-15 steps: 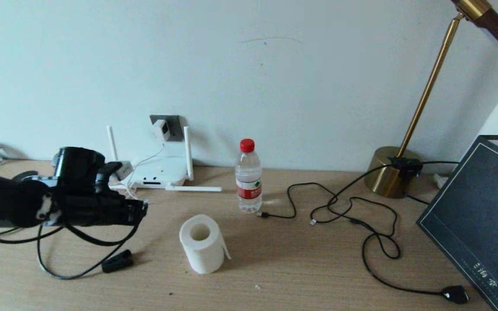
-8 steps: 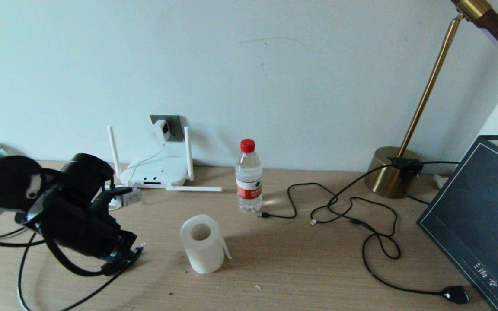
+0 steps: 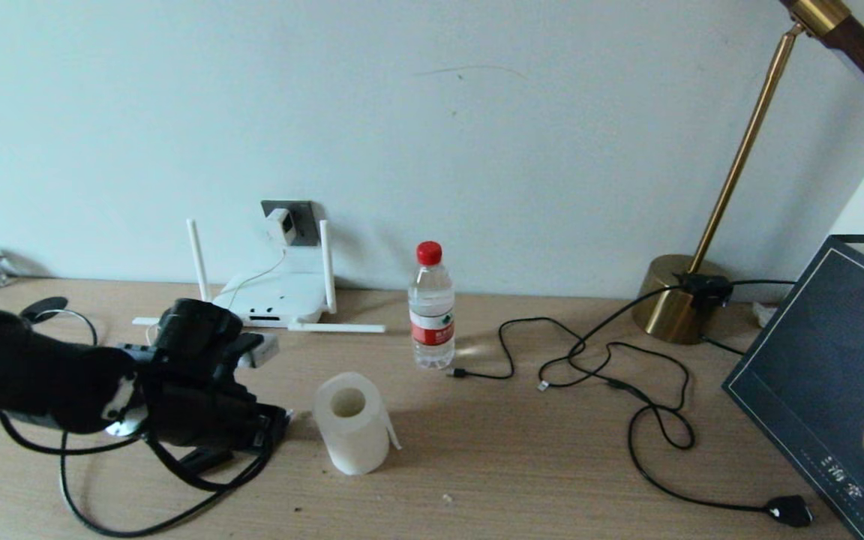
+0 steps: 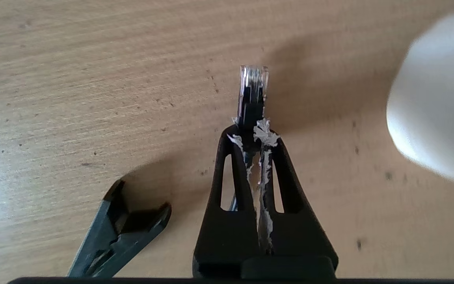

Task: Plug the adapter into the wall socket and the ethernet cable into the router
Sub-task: Plug cable into router interface

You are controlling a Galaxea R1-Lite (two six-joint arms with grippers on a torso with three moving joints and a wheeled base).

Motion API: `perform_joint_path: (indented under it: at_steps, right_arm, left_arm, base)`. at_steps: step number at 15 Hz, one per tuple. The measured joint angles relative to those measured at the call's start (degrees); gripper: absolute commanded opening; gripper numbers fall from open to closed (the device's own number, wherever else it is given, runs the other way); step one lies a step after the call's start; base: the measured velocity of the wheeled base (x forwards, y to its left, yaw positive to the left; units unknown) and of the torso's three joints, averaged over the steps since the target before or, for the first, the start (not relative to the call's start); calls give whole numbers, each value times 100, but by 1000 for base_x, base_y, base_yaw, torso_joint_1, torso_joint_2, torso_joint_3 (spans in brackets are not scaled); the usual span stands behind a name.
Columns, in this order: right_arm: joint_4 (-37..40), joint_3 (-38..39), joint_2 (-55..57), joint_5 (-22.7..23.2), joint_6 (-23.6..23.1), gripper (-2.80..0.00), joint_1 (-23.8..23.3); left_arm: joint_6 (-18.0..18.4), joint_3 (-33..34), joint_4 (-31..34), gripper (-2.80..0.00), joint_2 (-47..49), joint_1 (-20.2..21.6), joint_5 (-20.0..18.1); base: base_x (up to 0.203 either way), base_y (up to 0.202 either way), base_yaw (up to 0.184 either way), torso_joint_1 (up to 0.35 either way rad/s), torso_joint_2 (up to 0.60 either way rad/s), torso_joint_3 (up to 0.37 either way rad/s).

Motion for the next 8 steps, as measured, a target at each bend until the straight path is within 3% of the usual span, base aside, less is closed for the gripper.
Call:
perform_joint_path:
  at_steps: [3, 8]
  right_arm:
    - [0, 0, 0, -2, -2, -280, 0]
    - [1, 0, 0, 0, -1, -280, 0]
  left_arm:
    - [-272, 544, -1112, -280, 34, -132, 74]
    - [-296, 1462, -2904, -280, 127, -159, 153]
  base:
    - [0, 0, 0, 0, 0, 0]
    - [0, 0, 0, 0, 0, 0]
